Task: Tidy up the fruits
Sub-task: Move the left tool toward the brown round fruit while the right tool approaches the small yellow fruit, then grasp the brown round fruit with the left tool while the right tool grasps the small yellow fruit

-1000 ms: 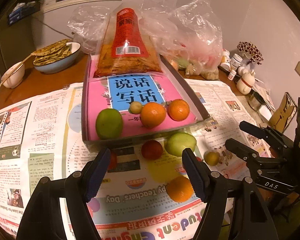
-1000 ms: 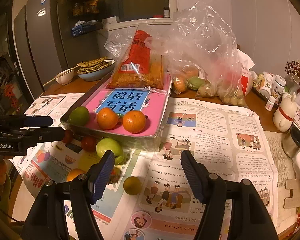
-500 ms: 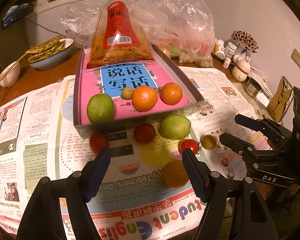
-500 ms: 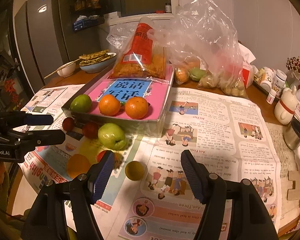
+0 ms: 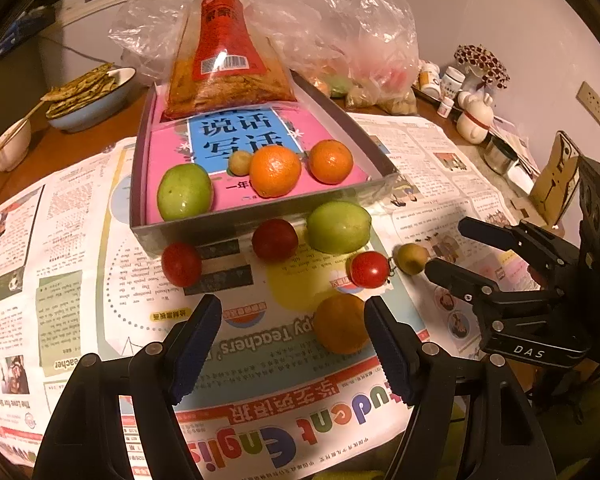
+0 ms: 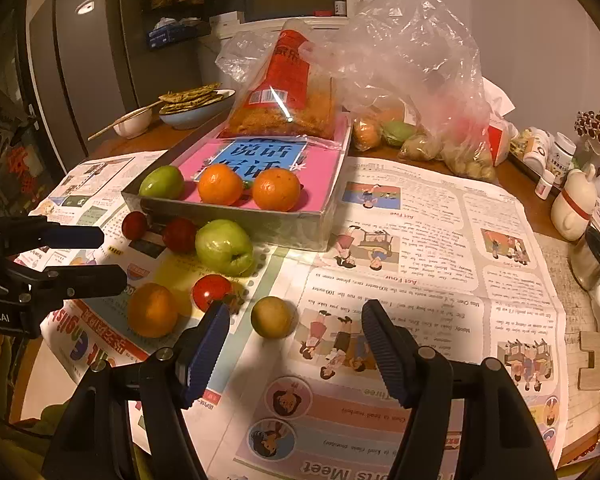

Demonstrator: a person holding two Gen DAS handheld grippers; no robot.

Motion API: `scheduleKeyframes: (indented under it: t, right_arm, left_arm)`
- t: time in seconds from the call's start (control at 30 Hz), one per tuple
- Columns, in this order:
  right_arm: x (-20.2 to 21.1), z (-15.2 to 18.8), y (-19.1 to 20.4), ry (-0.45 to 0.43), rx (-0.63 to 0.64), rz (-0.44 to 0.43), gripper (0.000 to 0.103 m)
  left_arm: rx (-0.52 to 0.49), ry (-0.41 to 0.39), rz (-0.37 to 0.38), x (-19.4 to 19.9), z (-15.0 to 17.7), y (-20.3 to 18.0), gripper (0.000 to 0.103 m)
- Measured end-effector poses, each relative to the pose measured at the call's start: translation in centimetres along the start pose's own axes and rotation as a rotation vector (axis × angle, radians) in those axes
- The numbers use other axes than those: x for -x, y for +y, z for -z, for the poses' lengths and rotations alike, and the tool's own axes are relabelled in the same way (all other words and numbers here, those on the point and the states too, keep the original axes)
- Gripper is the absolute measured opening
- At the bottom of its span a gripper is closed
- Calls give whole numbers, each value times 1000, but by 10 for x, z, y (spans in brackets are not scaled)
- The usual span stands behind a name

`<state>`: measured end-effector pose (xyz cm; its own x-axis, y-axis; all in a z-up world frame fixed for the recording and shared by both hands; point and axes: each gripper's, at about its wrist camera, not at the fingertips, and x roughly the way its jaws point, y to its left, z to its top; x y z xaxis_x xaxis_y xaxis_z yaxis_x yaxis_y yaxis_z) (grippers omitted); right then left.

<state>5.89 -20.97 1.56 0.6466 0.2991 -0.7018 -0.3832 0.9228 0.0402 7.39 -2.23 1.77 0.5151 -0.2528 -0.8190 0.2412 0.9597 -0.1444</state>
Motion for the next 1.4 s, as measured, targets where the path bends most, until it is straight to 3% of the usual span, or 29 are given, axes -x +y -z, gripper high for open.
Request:
scheduleKeyframes:
  t: [0.73,1.17,1.4]
  right_arm:
    - [-14,6,8,50,31,-11,67]
    - [-25,5,9,62,43,-31,43]
    - [-30,3,10,62,49,-39,29]
  left_arm:
    - [-35,62,64,-19,8,-19,75]
    - [-25,76,97,-29,9,-21,75]
    - [-27,85,104,-33,8,-23,69]
